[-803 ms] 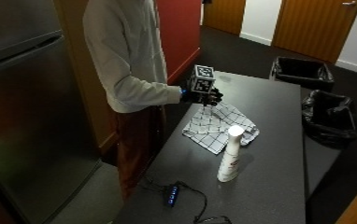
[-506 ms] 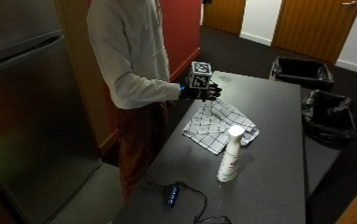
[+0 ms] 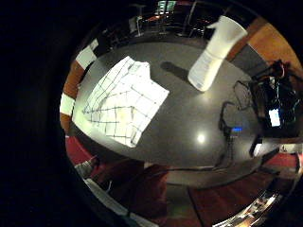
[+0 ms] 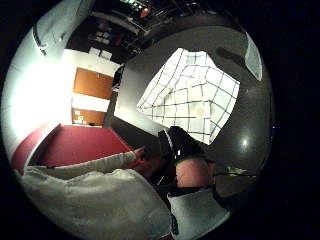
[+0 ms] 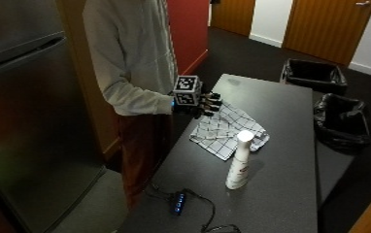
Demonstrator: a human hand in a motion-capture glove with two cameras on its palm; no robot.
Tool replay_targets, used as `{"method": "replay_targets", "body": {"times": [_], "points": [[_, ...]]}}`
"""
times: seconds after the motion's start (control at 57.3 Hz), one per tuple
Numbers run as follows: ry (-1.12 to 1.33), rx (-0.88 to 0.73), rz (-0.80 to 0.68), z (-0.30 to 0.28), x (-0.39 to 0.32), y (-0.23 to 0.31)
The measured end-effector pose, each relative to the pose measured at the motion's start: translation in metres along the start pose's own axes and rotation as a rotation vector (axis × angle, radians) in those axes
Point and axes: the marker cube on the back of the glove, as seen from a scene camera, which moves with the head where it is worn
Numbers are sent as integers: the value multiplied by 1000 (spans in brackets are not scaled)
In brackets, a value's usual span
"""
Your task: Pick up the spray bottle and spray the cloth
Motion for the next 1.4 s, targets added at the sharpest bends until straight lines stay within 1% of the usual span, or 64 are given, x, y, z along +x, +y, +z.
{"method": "replay_targets", "body": {"times": [0.087, 0.175, 0.279, 0.367, 0.541, 0.716, 0.89, 1.047, 1.396], "points": [[-54, 50, 61, -12, 23, 0], [-97, 98, 85, -22, 46, 2], [-214, 172, 122, -35, 73, 1], [-301, 201, 140, -43, 92, 1], [-460, 301, 185, -50, 125, -6], [-594, 359, 255, -43, 155, -19], [-623, 369, 290, -29, 179, -39], [-655, 342, 300, -19, 195, -62], [-696, 264, 277, 16, 209, -108]]}}
